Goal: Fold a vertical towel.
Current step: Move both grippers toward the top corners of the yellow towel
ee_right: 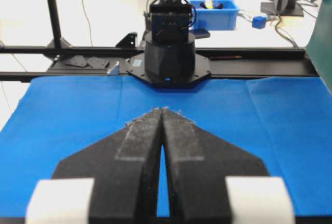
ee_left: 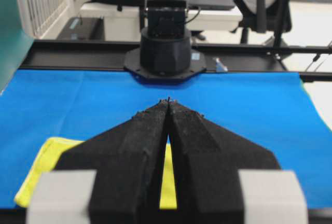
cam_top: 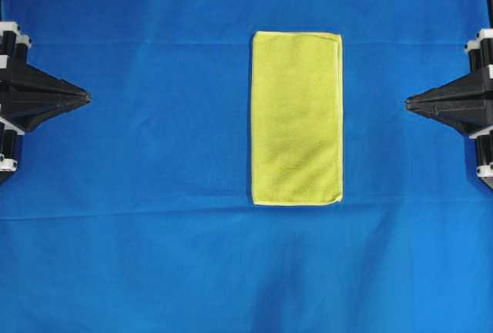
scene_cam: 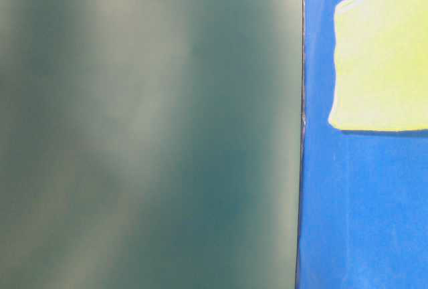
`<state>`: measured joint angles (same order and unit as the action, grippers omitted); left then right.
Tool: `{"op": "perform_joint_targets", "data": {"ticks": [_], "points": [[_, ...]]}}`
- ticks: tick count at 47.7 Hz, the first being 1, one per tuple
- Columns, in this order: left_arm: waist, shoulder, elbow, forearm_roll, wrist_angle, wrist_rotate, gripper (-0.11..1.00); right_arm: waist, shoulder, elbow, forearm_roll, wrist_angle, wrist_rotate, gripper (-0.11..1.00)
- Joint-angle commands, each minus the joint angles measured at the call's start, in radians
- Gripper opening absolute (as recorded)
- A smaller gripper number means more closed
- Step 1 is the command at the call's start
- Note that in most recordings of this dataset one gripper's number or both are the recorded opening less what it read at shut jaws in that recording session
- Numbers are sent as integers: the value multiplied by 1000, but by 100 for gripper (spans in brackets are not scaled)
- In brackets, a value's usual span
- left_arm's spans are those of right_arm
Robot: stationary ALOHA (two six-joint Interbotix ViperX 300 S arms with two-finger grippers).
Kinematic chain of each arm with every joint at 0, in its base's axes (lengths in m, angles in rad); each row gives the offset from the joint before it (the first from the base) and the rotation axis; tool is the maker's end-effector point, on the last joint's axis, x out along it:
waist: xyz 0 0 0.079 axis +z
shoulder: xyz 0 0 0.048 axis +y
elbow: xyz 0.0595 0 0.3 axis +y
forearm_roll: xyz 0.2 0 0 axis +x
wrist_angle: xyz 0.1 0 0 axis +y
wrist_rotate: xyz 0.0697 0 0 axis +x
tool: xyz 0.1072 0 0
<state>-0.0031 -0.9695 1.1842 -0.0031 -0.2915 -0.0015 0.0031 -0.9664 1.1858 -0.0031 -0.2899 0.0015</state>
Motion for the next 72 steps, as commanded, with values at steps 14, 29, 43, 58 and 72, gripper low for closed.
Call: {"op": "perform_joint_targets", "data": {"ticks": [14, 29, 43, 58, 72], "points": [[75, 262, -118, -26, -83, -6, 0, -169, 87, -66, 18, 114, 25, 0], [213, 591, -255, -26, -114, -15, 1, -371, 284, -74, 20, 153, 28, 1], [322, 953, -426, -26, -141, -15, 62, -509, 580, -143, 14, 166, 20, 45], [383, 1235, -589, -26, -147, -15, 80, -574, 868, -230, -28, 127, 14, 62], [400, 1347, -664, -26, -146, -17, 79, -591, 1003, -265, -29, 77, 12, 62]]}}
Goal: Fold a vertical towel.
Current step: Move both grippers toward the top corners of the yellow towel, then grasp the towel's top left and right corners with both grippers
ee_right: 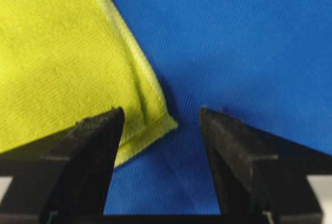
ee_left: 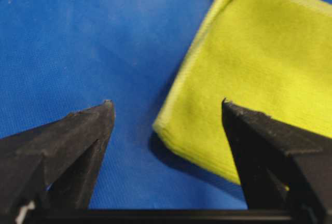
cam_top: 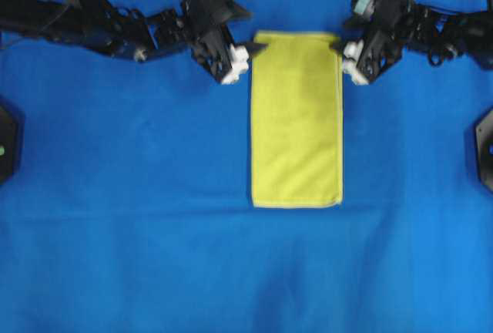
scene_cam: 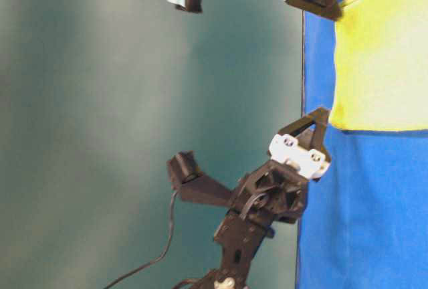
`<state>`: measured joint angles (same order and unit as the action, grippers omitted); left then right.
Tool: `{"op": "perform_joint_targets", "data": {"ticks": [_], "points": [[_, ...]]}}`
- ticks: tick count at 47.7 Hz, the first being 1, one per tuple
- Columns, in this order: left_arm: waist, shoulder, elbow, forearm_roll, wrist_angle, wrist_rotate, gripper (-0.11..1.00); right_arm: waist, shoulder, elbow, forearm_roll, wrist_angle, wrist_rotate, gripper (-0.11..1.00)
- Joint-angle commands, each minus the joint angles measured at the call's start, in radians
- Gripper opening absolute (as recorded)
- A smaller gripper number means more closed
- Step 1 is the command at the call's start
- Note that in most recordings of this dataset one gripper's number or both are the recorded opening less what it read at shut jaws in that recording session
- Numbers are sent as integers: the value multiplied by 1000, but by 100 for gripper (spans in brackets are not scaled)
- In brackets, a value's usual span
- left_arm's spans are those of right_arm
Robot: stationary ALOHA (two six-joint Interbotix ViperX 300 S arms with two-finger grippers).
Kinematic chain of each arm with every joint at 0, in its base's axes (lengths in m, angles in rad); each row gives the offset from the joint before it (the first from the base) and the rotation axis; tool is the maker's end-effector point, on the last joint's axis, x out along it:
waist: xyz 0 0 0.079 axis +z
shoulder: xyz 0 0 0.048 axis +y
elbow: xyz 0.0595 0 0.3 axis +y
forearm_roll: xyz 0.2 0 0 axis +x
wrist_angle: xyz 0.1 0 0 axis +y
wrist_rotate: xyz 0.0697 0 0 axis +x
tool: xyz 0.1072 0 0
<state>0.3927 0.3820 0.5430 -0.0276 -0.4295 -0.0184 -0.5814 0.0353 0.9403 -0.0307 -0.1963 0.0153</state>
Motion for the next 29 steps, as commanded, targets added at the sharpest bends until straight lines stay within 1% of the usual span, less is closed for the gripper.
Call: {"op": "perform_joint_targets", "data": {"ticks": [1, 8, 12, 16, 19, 22, 27, 29], "points": [[5, 0, -25, -2, -8, 2, 79, -6, 5, -20, 0, -18, -2, 62], [5, 17, -26, -2, 0, 2, 76, -8, 9, -21, 0, -23, -2, 62], [3, 21, -28, -2, 9, 11, 71, -8, 9, -21, 0, -26, -2, 62], [-2, 29, -35, 0, 32, 20, 60, -8, 12, -23, -2, -28, -2, 60], [-3, 40, -46, -2, 55, 23, 45, -8, 15, -21, -2, -25, -3, 55], [-8, 55, -60, -2, 80, 31, 31, -6, 20, -21, -2, -21, -3, 41], [-17, 81, -83, -2, 104, 54, 8, -5, 21, -17, -2, -26, -3, 12], [-18, 86, -89, 0, 109, 64, 3, -3, 21, -18, -2, -23, -2, 5]]}}
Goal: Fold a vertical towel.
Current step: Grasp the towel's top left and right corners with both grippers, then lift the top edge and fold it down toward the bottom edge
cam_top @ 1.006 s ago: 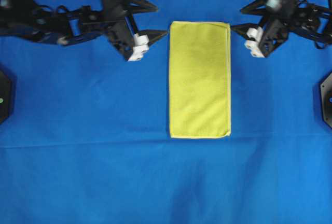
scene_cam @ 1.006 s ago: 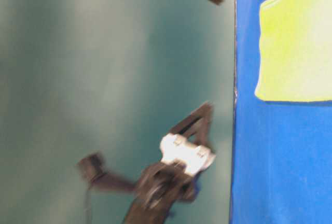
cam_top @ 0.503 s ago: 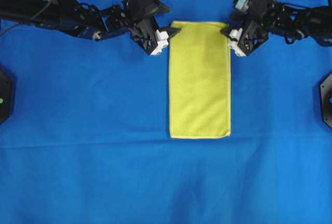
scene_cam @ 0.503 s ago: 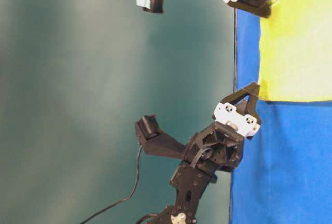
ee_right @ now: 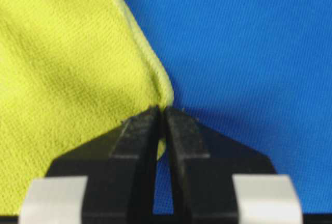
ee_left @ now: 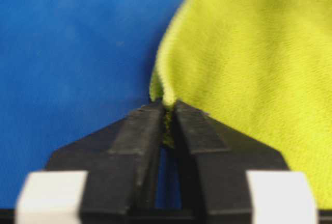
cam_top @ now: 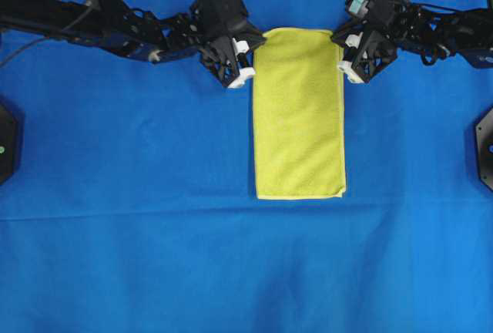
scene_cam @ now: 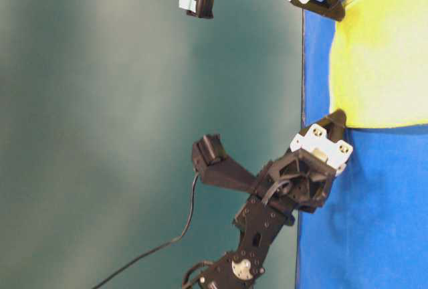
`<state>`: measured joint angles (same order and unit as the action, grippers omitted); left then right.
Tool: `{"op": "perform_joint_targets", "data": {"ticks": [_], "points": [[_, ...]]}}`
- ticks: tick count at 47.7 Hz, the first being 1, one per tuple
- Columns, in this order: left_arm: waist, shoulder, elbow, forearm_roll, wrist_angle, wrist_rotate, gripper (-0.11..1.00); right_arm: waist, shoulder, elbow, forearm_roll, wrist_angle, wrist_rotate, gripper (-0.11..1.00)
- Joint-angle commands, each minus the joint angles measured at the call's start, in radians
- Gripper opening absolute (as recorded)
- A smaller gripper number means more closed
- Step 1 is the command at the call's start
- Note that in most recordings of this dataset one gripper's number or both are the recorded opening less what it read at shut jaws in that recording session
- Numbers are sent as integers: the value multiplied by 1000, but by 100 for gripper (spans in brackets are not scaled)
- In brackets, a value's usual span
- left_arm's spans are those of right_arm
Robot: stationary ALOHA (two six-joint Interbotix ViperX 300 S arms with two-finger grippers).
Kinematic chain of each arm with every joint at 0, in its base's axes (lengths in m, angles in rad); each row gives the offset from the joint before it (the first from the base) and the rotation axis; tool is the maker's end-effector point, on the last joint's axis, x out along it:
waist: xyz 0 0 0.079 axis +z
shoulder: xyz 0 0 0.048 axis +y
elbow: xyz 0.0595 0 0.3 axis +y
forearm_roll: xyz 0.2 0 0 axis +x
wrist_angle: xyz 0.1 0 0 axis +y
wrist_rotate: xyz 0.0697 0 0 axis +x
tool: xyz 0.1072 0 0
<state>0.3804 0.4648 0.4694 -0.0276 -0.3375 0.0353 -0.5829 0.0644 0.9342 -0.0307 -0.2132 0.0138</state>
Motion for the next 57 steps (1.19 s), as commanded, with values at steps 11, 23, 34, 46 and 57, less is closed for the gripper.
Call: {"op": "perform_joint_targets", "data": {"ticks": [11, 23, 34, 46, 57], "points": [[0, -2, -18, 0, 18, 18, 3, 0, -11, -9, 0, -3, 6, 5], [2, -46, -12, -2, 40, 18, 3, 0, -55, -8, 2, 5, 9, 5], [18, -92, -14, -2, 46, 26, 3, -9, -106, -11, -2, 14, 0, 5], [74, -84, -49, -2, 43, 54, 3, -57, -103, -25, -2, 3, -21, 5], [75, -92, -43, -2, 44, 55, 3, -66, -104, -32, -2, -3, -41, 5]]}}
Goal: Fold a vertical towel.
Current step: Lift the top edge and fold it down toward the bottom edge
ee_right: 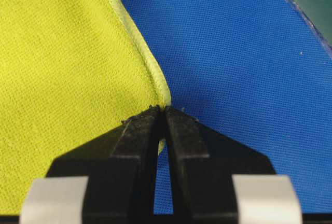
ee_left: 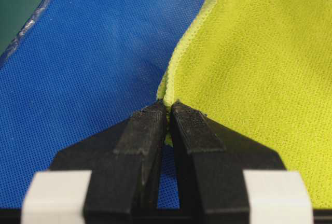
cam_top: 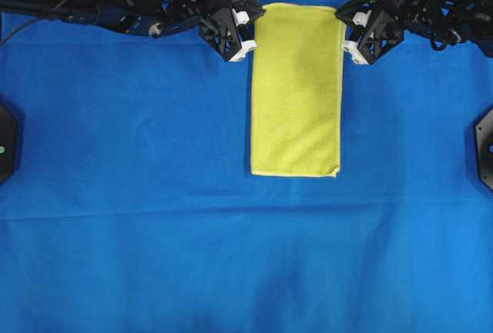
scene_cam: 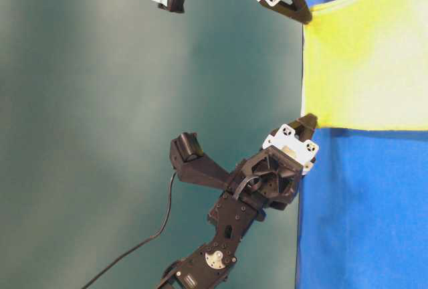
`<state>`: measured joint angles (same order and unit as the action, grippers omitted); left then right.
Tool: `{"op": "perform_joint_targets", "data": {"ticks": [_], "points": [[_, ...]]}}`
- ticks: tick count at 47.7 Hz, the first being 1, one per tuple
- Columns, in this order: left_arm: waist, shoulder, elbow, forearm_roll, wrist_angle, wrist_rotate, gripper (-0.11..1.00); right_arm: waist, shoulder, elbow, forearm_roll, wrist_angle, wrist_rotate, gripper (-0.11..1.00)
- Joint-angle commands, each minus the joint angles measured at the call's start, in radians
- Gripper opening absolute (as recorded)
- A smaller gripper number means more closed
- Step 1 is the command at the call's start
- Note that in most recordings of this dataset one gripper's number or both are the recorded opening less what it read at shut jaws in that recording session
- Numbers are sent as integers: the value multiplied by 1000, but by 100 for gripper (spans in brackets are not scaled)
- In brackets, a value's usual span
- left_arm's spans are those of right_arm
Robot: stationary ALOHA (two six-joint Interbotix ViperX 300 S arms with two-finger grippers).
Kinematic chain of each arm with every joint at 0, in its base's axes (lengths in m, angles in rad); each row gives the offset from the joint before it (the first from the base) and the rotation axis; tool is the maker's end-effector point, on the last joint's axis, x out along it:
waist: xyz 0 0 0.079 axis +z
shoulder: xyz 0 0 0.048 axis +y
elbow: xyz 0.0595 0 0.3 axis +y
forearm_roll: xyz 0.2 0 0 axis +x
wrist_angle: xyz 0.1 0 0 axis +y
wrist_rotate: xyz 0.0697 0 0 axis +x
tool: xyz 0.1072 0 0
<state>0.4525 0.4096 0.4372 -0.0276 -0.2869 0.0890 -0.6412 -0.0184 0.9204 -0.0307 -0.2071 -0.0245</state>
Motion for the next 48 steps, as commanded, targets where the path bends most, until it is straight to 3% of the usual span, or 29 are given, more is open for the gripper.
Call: {"op": "perform_joint_targets", "data": {"ticks": [1, 13, 26, 38, 48], "points": [[2, -40, -9, -2, -8, 2, 3, -8, -21, -20, -2, -9, -5, 5], [-28, -112, 9, -2, -5, 3, 3, -8, -87, -29, -2, 23, -17, 5], [-48, -245, 69, 0, 6, 6, 3, 20, -247, -17, -2, 127, -15, 5], [-107, -324, 135, -2, 11, 8, 3, 126, -388, 38, 5, 199, 0, 5], [-193, -336, 178, -2, 17, 8, 3, 244, -456, 91, 57, 285, 9, 5]]}}
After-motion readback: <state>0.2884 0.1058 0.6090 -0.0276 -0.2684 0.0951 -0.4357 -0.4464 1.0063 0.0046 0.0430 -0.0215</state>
